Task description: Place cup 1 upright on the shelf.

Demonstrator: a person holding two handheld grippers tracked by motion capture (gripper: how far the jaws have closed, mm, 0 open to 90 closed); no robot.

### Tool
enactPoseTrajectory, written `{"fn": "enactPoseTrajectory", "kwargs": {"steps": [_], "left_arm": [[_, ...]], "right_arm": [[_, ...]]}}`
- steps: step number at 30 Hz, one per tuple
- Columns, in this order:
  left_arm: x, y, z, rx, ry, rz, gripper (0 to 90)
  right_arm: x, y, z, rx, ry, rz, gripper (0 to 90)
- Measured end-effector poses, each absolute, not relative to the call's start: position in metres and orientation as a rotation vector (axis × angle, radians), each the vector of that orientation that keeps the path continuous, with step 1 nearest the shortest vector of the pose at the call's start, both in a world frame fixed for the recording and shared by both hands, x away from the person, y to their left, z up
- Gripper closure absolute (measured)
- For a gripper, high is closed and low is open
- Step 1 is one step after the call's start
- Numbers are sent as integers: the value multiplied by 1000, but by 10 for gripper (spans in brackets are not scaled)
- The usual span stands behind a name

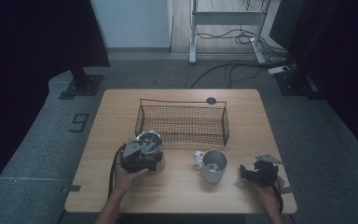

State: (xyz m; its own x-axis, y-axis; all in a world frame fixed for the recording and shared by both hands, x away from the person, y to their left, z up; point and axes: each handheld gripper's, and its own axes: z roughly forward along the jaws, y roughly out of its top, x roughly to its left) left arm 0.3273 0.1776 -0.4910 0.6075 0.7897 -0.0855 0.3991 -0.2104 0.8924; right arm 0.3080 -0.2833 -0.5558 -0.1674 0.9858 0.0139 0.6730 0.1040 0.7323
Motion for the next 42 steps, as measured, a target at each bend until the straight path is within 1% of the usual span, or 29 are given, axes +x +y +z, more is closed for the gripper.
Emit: {"fn": "enactPoseTrajectory", "kwargs": {"steps": [8, 12, 15, 21, 33, 42], "left_arm": [[325, 177, -489, 1819, 953, 514, 32], [325, 181, -486, 1798, 954, 470, 39], [325, 181, -488, 1808, 955, 494, 40], [324, 180, -487, 1806, 932, 501, 40], [317, 183, -471, 1794, 891, 511, 41], [314, 181, -466, 1801, 880, 518, 41]], "right_arm": [[308, -283, -556, 1614, 1899, 841, 90], [308, -283, -556, 1614, 1900, 841, 90], [308, -283, -556, 1614, 1900, 841, 91], [308, -284, -556, 1612, 1902, 844, 94], [308, -284, -556, 1614, 1898, 845, 96], [308, -285, -556, 1614, 1896, 846, 100]]}}
